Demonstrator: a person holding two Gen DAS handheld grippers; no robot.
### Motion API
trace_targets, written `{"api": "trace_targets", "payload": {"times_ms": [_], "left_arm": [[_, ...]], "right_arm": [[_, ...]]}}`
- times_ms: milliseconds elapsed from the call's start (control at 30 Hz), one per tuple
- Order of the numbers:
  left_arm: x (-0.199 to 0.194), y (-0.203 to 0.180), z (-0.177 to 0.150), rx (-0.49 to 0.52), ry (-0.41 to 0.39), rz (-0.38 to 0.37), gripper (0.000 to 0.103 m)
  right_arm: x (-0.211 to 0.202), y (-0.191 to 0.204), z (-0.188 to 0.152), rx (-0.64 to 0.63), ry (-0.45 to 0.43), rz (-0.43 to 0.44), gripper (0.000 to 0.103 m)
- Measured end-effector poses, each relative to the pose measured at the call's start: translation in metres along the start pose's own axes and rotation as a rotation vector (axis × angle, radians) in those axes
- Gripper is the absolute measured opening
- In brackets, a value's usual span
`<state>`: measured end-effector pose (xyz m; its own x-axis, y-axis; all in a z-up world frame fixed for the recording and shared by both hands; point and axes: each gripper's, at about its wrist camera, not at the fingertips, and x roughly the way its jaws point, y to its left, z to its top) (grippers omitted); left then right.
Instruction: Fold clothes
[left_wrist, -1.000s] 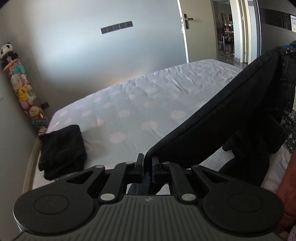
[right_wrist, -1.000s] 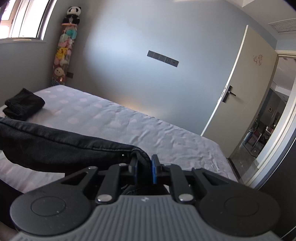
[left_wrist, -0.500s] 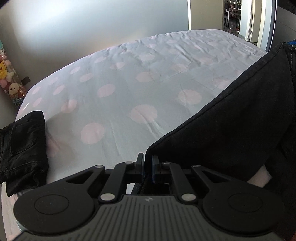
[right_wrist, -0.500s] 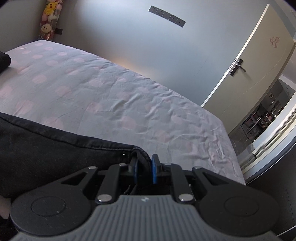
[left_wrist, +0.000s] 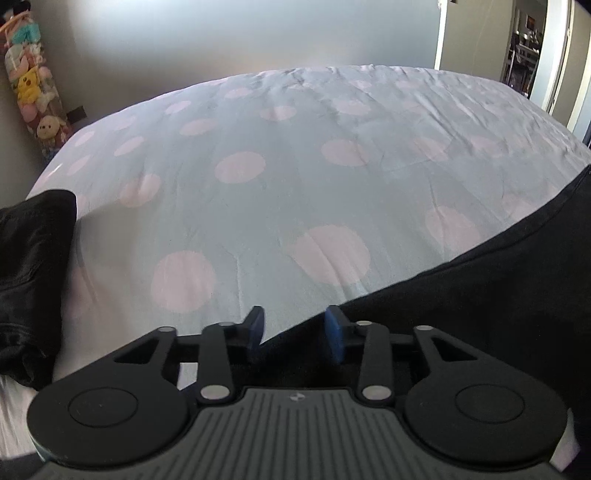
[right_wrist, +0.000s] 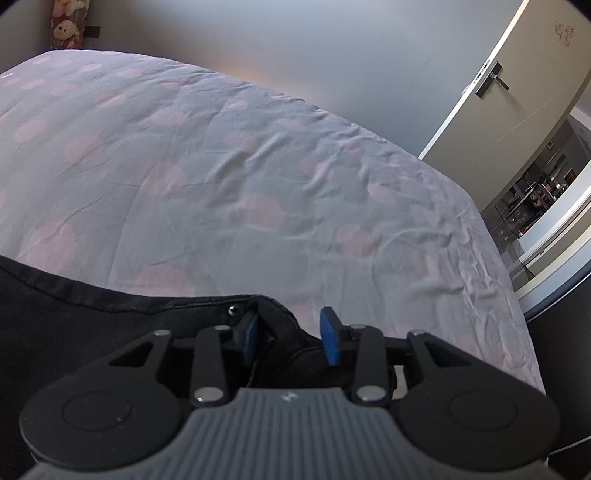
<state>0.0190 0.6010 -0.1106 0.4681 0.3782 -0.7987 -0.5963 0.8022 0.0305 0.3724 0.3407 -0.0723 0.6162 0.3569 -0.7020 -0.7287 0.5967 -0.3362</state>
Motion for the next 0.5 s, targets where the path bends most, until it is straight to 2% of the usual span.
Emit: {"api": "trace_targets", "payload": {"times_ms": [33,100,200,300,400,500], "left_arm": [[-0.007,0.006,0.0,-0.01,-0.009,-0.007,0.063],[-0.025,0.017,-0.001,-0.001,-0.028,0.005,0.063],[-0.061,0.036,-0.005,0.022,-0.061,0.038,0.064],[-0.097,0.061,-0.018,0.01,-0.075,0.083,0.068],[-0.13,0.092,-0.043,-0.013,-0.071,0.148,0.07],[-0.155,0.127,-0.075,-0.085,-0.036,0.212,0.07]], "right_arm": [[-0.003,-0.004,0.0,0.029,-0.014,0.005,0.069],[-0.01,-0.014,-0.001,0.092,-0.039,0.019,0.083],[-0.025,-0.027,-0.002,0.214,-0.049,0.058,0.083],[-0.047,-0.027,-0.013,0.279,-0.051,0.113,0.083],[-0.071,-0.02,-0.03,0.33,-0.046,0.179,0.083],[-0.1,-0.009,-0.05,0.367,-0.049,0.228,0.083]]}}
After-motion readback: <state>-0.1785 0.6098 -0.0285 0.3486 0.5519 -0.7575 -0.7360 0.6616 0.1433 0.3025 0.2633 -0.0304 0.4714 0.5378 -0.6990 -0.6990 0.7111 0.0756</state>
